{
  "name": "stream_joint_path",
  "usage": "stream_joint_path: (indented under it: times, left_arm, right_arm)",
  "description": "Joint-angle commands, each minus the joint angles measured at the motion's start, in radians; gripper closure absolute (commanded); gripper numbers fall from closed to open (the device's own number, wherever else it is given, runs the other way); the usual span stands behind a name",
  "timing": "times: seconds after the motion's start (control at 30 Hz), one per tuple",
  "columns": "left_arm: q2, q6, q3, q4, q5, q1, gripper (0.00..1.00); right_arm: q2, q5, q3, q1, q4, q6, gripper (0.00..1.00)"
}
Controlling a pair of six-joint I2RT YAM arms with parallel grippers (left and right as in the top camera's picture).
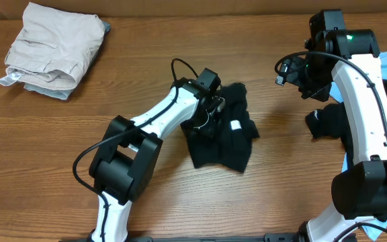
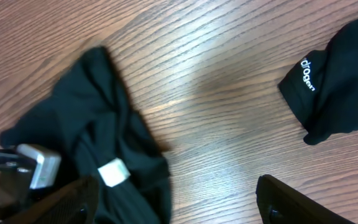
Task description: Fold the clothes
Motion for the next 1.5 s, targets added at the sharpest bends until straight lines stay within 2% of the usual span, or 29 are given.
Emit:
stream_joint_path:
  times: [0.0,0.1,0.17,0.2,0.33,0.5,0.63,0.73,0.83,0.93,1.17,1.33,1.47]
  left_arm:
    - [0.061,-0.038,-0.049,0.005,-0.442,0.109,0.64]
    - [0.061,-0.037,-0.044,0.005,-0.538,0.189,0.21]
    - [0.061,-0.034,-0.032,0.010,-0.563,0.246,0.03]
    - [0.061,-0.018,-0.022,0.011,-0.564,0.270,0.00]
    - [0.060,0.048,0.077,-0.031,-0.561,0.331,0.00]
    - [0.060,0.093,0.301,-0.161,-0.557,0.326,0.00]
    - [0.060,0.114,0.471,-0.270,-0.428,0.300,0.00]
    - [0.060,0.103,0.531,-0.332,-0.296,0.285,0.00]
    - [0.060,-0.055,0.520,-0.348,-0.228,0.280,0.00]
    - [0.060,-0.224,0.473,-0.312,-0.253,0.281,0.00]
    - [0.061,-0.425,0.326,-0.124,-0.354,0.282,0.00]
    - [0.064,-0.455,0.273,-0.008,-0.402,0.283,0.00]
    - [0.086,-0.455,0.270,0.002,-0.424,0.282,0.00]
  right_arm:
    - [-0.010,-0.001,0.009,-0.002,0.005,-0.008,0.15]
    - [-0.010,0.000,0.009,-0.002,0.005,-0.008,0.15]
    - [-0.010,0.000,0.009,-0.002,0.006,-0.009,0.15]
    - [-0.010,-0.001,0.009,-0.002,0.007,-0.012,0.15]
    - [-0.010,-0.001,0.009,-0.002,0.016,-0.015,0.14]
    - [-0.010,-0.001,0.009,-0.002,0.016,-0.025,0.14]
    - [-0.010,-0.001,0.009,-0.002,0.010,-0.034,0.14]
    - [-0.010,-0.001,0.009,-0.002,0.008,-0.042,0.14]
    - [-0.010,-0.001,0.009,-0.002,0.008,-0.056,0.14]
    - [-0.010,-0.001,0.009,-0.002,0.009,-0.060,0.14]
    - [-0.010,-0.001,0.009,-0.002,0.009,-0.092,0.13]
    - [-0.010,-0.001,0.009,-0.002,0.009,-0.105,0.13]
    - [-0.010,-0.001,0.009,-0.002,0.009,-0.105,0.13]
